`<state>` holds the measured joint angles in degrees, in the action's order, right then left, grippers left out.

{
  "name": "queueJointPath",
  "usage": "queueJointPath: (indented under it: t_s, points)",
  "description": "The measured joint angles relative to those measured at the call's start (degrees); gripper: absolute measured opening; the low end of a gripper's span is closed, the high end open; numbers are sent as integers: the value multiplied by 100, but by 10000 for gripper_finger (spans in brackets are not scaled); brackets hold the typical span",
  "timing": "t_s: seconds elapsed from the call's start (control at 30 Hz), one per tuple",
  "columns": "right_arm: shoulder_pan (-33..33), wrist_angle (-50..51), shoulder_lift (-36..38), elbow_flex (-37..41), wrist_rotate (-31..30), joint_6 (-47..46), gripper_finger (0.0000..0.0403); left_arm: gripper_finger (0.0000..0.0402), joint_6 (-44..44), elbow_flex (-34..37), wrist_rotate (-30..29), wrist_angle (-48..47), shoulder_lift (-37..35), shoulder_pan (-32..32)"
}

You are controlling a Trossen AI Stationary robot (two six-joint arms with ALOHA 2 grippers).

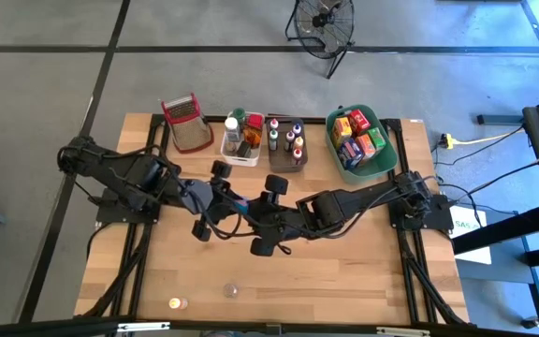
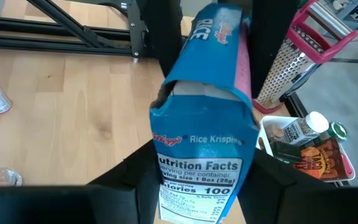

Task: Pick & Place Kitchen Items
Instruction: Put the light blue cereal box into the green bin

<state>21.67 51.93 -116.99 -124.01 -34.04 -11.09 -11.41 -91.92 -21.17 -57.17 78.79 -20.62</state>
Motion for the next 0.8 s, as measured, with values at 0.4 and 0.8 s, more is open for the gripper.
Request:
queueJointPath:
  t_s: [0.4,0.8]
  points:
    - [-5,27,0,2,14,0,172,212,412,0,-290,86,0,-39]
    - [106,281,-2,2,-46,-29,172,222,-396,-23,-621,965,-115,-733]
